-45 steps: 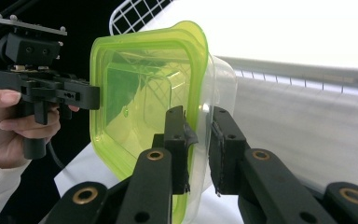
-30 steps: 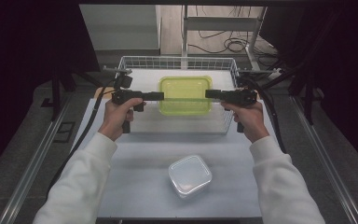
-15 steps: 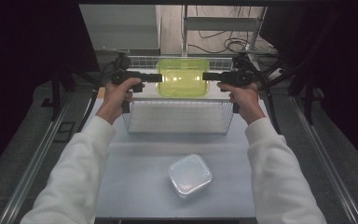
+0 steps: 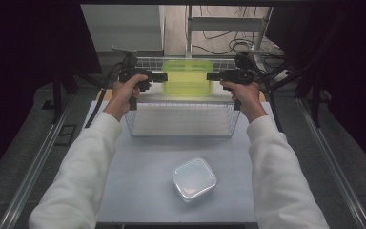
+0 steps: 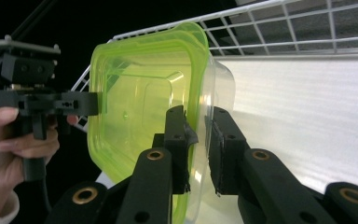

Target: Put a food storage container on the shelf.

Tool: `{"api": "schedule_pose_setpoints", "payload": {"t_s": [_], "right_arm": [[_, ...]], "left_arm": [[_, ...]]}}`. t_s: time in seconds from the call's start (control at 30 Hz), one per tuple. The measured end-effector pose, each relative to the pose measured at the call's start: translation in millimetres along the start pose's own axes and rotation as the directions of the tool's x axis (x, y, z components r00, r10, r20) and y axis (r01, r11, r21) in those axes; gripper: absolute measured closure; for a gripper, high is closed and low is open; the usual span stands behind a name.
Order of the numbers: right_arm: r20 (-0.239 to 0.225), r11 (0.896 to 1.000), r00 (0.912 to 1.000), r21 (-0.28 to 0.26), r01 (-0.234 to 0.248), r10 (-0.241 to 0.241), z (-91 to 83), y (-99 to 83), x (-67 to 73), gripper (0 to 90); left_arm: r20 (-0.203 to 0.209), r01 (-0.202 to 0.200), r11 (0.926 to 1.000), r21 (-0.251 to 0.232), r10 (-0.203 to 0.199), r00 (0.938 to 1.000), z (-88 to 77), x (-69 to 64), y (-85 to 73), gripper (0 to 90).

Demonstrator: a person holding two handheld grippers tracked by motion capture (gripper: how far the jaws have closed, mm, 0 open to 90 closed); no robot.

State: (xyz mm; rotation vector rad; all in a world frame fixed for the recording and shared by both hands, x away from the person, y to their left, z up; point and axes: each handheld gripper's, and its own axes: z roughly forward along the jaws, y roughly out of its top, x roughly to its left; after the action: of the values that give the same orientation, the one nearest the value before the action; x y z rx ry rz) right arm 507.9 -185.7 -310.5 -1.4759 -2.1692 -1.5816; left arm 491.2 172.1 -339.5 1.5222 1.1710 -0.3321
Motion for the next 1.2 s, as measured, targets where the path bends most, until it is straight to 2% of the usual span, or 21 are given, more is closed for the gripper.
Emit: {"api": "schedule_pose_setpoints", "payload": {"t_s": [0.07, 0.13, 0.2, 0.23, 0.27, 0.3, 0.4, 0.53, 0.6, 0.63, 0.67, 0.7, 0.77, 0.8, 0.83, 0.9, 1.0, 1.1, 1.13, 1.17, 1.2], "right_arm": [[0.009, 1.000, 0.9998, -0.002, -0.019, 0.019, 2.8, 2.2, -1.5, 77.9], [0.017, 0.999, 0.9988, 0.002, -0.046, 0.046, 5.6, 4.6, -2.9, 77.2], [0.029, 0.999, 0.9982, 0.008, -0.053, 0.053, 7.2, 5.9, -2.6, 76.7], [0.042, 0.995, 0.9948, 0.017, -0.094, 0.093, 10.0, 8.1, -3.8, 75.8], [0.042, 0.995, 0.9948, 0.017, -0.094, 0.093, 10.0, 8.1, -3.8, 75.8], [0.049, 0.989, 0.9880, 0.018, -0.147, 0.146, 13.3, 8.8, -7.1, 74.8], [0.059, 0.979, 0.9777, 0.008, -0.202, 0.201, 19.2, 7.9, -10.9, 72.9], [0.067, 0.973, 0.9713, -0.002, -0.229, 0.228, 20.5, 7.9, -11.2, 72.3], [0.059, 0.970, 0.9687, 0.000, -0.242, 0.241, 20.6, 7.8, -11.4, 65.6], [0.056, 0.969, 0.9677, -0.002, -0.246, 0.246, 20.9, 7.7, -11.3, 61.5], [0.056, 0.969, 0.9677, -0.002, -0.246, 0.246, 20.9, 7.7, -11.3, 61.5], [0.052, 0.969, 0.9680, -0.005, -0.246, 0.246, 20.9, 7.5, -10.6, 57.7], [0.047, 0.976, 0.9758, -0.054, -0.211, 0.213, 18.0, 6.4, -4.7, 46.5], [0.057, 0.979, 0.9787, -0.072, -0.193, 0.197, 16.3, 5.9, -1.9, 42.0], [0.064, 0.981, 0.9807, -0.080, -0.179, 0.185, 14.1, 5.8, 0.8, 37.3], [0.079, 0.982, 0.9840, -0.111, -0.151, 0.160, 8.4, 5.1, 6.1, 35.1], [0.121, 0.987, 0.9887, -0.143, -0.070, 0.088, -0.8, 3.3, 14.9, 30.7], [0.159, 0.989, 0.9873, -0.146, 0.026, -0.003, -11.9, -0.2, 22.4, 28.7], [0.159, 0.989, 0.9873, -0.146, 0.026, -0.003, -11.9, -0.2, 22.4, 28.7], [0.174, 0.988, 0.9833, -0.136, 0.078, -0.054, -18.3, -4.4, 25.7, 27.9], [0.179, 0.987, 0.9807, -0.124, 0.103, -0.080, -21.4, -7.2, 27.5, 27.5]], "left_arm": [[0.016, 0.043, 0.9991, -0.001, -0.043, 0.9989, 1.6, 5.9, 3.4, 78.0], [0.013, 0.080, 0.9968, 0.001, -0.080, 0.9967, 3.0, 8.1, 6.2, 77.8], [-0.002, 0.091, 0.9958, 0.002, -0.091, 0.9958, 4.0, 8.1, 7.7, 77.6], [-0.024, 0.102, 0.9948, 0.004, -0.102, 0.9945, 6.5, 8.0, 10.3, 77.5], [-0.024, 0.102, 0.9948, 0.004, -0.102, 0.9945, 6.5, 8.0, 10.3, 77.2], [-0.028, 0.126, 0.9921, 0.003, -0.126, 0.9917, 9.1, 11.3, 11.8, 76.6], [-0.020, 0.153, 0.9882, 0.006, -0.153, 0.9881, 11.3, 17.1, 13.3, 74.4], [-0.012, 0.158, 0.9875, -0.004, -0.158, 0.9874, 13.5, 19.2, 12.9, 71.5], [-0.017, 0.152, 0.9884, -0.006, -0.152, 0.9883, 14.0, 18.7, 12.5, 68.9], [-0.041, 0.132, 0.9911, -0.019, -0.133, 0.9903, 14.7, 17.2, 11.3, 65.9], [-0.041, 0.132, 0.9911, -0.019, -0.133, 0.9903, 14.7, 17.2, 11.3, 61.8], [-0.045, 0.115, 0.9929, -0.029, -0.117, 0.9922, 14.6, 16.4, 10.5, 61.8], [-0.060, 0.067, 0.9959, -0.060, -0.070, 0.9957, 12.0, 11.3, 9.1, 46.4], [-0.060, 0.067, 0.9959, -0.060, -0.070, 0.9957, 12.0, 11.3, 9.1, 41.9], [-0.069, 0.034, 0.9965, -0.076, -0.040, 0.9968, 9.4, 6.8, 8.1, 39.0], [-0.074, 0.003, 0.9961, -0.089, -0.009, 0.9972, 6.7, 2.0, 6.3, 34.2], [-0.103, -0.055, 0.9940, -0.095, 0.045, 0.9937, 1.7, -6.9, 1.2, 28.5], [-0.114, -0.097, 0.9893, -0.109, 0.085, 0.9898, -4.7, -15.8, -7.1, 26.0], [-0.114, -0.097, 0.9893, -0.109, 0.085, 0.9898, -4.7, -15.8, -7.1, 25.6], [-0.109, -0.129, 0.9858, -0.108, 0.117, 0.9872, -10.2, -21.2, -14.0, 25.1], [-0.098, -0.143, 0.9842, -0.105, 0.133, 0.9864, -13.2, -23.5, -18.0, 24.7]]}}
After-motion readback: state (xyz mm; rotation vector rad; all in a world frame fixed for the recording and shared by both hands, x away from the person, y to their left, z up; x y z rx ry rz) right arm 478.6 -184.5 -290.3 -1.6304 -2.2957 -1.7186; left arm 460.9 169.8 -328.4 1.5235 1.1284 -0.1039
